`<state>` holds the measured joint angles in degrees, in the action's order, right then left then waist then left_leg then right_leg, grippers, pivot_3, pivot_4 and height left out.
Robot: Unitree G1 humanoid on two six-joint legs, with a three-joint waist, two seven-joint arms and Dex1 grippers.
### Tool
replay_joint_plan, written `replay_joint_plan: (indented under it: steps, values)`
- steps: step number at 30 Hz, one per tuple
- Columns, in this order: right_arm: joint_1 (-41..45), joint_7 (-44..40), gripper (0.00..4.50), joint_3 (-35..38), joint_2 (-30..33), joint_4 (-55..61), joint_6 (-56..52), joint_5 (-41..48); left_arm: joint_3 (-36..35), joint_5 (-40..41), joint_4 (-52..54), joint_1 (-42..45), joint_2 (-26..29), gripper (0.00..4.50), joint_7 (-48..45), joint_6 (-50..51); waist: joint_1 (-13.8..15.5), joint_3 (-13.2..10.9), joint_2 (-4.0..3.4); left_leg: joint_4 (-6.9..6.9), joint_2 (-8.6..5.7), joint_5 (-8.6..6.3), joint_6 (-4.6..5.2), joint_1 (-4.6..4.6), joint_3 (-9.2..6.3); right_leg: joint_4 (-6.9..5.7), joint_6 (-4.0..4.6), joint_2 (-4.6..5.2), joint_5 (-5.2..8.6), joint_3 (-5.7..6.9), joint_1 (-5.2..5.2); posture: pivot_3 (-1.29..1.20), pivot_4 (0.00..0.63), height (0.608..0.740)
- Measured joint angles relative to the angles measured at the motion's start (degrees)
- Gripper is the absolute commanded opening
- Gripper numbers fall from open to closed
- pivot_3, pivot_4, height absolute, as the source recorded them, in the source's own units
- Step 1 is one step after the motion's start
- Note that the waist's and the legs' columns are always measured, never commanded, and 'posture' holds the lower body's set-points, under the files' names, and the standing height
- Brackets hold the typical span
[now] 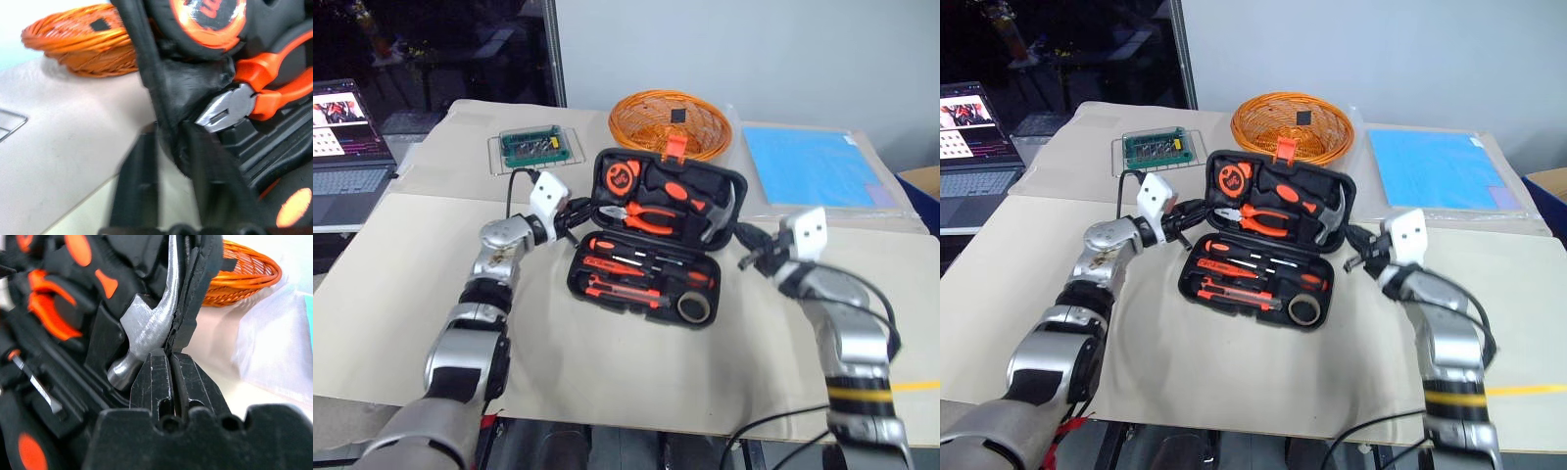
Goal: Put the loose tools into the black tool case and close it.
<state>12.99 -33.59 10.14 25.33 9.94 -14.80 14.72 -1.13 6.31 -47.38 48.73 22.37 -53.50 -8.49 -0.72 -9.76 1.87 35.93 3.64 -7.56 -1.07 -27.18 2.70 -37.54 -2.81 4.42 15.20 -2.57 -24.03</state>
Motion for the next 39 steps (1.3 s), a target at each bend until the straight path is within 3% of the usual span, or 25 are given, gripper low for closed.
replay_joint_plan:
  steps: [6, 13, 14, 16, 18, 22, 25, 27, 29, 32, 34, 39]
  values:
    - [-6.6, -2.7, 0.0, -0.6, 3.0, 6.4, 1.8, -0.2, -0.3, 3.3, 15.0, -10.1, 6.7, 4.45, -4.8, 15.2, -0.5, 0.0, 0.0, 0.07, 0.21, 0.46, 0.02, 0.45, -0.01, -0.46, 0.05, -0.13, -0.06, 0.02, 0.14, 0.0, 0.15, 0.74]
    - [-12.5, -6.1, 0.0, -3.0, 12.5, 11.0, 13.7, -10.3, -5.5, 10.4, 24.3, -13.6, 15.0, 4.45, -7.4, 31.1, 0.0, 0.0, 0.01, 0.18, 0.21, 0.54, 0.05, 0.52, 0.0, -0.46, -0.03, -0.12, -0.06, 0.02, 0.3, 0.0, 0.15, 0.74]
    - [-13.8, -7.3, 0.72, -3.1, 14.0, 11.5, 16.3, -11.3, -5.6, 12.1, 25.9, -14.0, 16.2, 4.5, -8.8, 33.7, 0.0, 0.0, 0.01, 0.16, 0.2, 0.54, 0.05, 0.52, 0.01, -0.45, -0.03, -0.1, -0.06, 0.02, 0.31, 0.0, 0.15, 0.74]
    - [-16.0, -9.6, 1.2, -3.6, 16.2, 12.7, 21.0, -11.8, -6.1, 15.4, 29.1, -15.2, 19.4, 4.5, -12.5, 39.1, 0.0, 0.0, 0.02, 0.11, 0.22, 0.54, 0.05, 0.55, -0.01, -0.45, 0.04, -0.12, -0.02, 0.02, 0.32, 0.0, 0.15, 0.74]
    - [-19.2, -12.1, 2.04, -4.2, 18.9, 13.6, 23.4, -12.6, -6.3, 20.3, 33.9, -17.0, 24.2, 4.5, -18.6, 45.8, -0.2, 0.0, 0.02, 0.05, 0.23, 0.54, 0.05, 0.59, 0.0, -0.45, 0.14, -0.12, 0.03, 0.02, 0.32, 0.0, 0.15, 0.74]
    - [-27.4, -16.9, 2.04, -0.6, 24.0, 15.6, 18.5, -10.0, -6.4, 27.7, 43.3, -21.8, 33.9, 4.5, -29.3, 53.9, -0.1, 0.0, 0.02, -0.02, 0.22, 0.52, 0.04, 0.87, 0.03, -0.42, 0.24, -0.05, 0.14, 0.03, 0.57, 0.0, 0.15, 0.74]
    - [-31.2, -20.2, 2.04, 3.7, 26.1, 18.6, 11.0, -4.0, -6.6, 30.3, 47.8, -23.3, 37.0, 4.5, -33.3, 56.1, 0.2, 0.0, 0.04, -0.04, 0.24, 0.26, -0.36, 1.27, 0.03, -0.35, 0.4, 0.01, 0.48, 0.1, 0.94, 0.0, 0.15, 0.74]
    - [-32.1, -21.8, 1.53, 3.9, 27.4, 24.0, 3.0, 4.3, -5.9, 30.9, 50.9, -25.0, 37.1, 4.5, -34.4, 55.4, 0.1, 0.0, 0.06, -0.03, 0.3, 0.24, -0.39, 1.37, 0.07, -0.36, 0.44, 0.03, 0.44, 0.09, 1.0, 0.0, 0.15, 0.74]
    - [-28.7, -21.7, 1.04, -0.1, 27.4, 29.7, -4.5, 10.3, -4.3, 30.8, 54.1, -26.3, 36.8, 4.5, -34.6, 54.0, -0.1, 0.1, 0.16, -0.03, 0.34, 0.24, -0.4, 1.4, 0.06, -0.34, 0.52, 0.02, 0.39, 0.1, 0.98, 0.0, 0.15, 0.74]
    - [-22.9, -20.0, 0.02, -10.0, 26.5, 33.0, -9.6, 9.4, -3.2, 30.8, 57.0, -26.8, 35.8, 4.5, -33.8, 52.3, -0.3, 0.1, 0.21, -0.03, 0.35, 0.23, -0.41, 1.45, 0.07, -0.25, 0.6, 0.04, 0.34, 0.1, 0.84, 0.0, 0.15, 0.74]
    - [-19.3, -16.9, 0.02, -17.0, 24.0, 32.2, -13.2, 5.7, -3.1, 30.8, 57.8, -27.5, 35.7, 4.5, -33.3, 51.1, -0.2, 0.0, 0.23, -0.01, 0.35, 0.22, -0.43, 1.57, 0.1, -0.15, 0.6, 0.05, 0.34, 0.1, 0.79, 0.0, 0.15, 0.74]
    - [-13.6, -8.8, 0.02, -24.5, 16.3, 28.8, -18.7, 0.0, -3.1, 30.8, 59.5, -27.9, 35.7, 4.5, -32.3, 49.0, 0.1, 0.1, 0.24, -0.05, 0.33, 0.22, -0.42, 1.26, 0.16, -0.03, 0.62, 0.07, 0.31, 0.1, 0.71, 0.0, 0.15, 0.74]
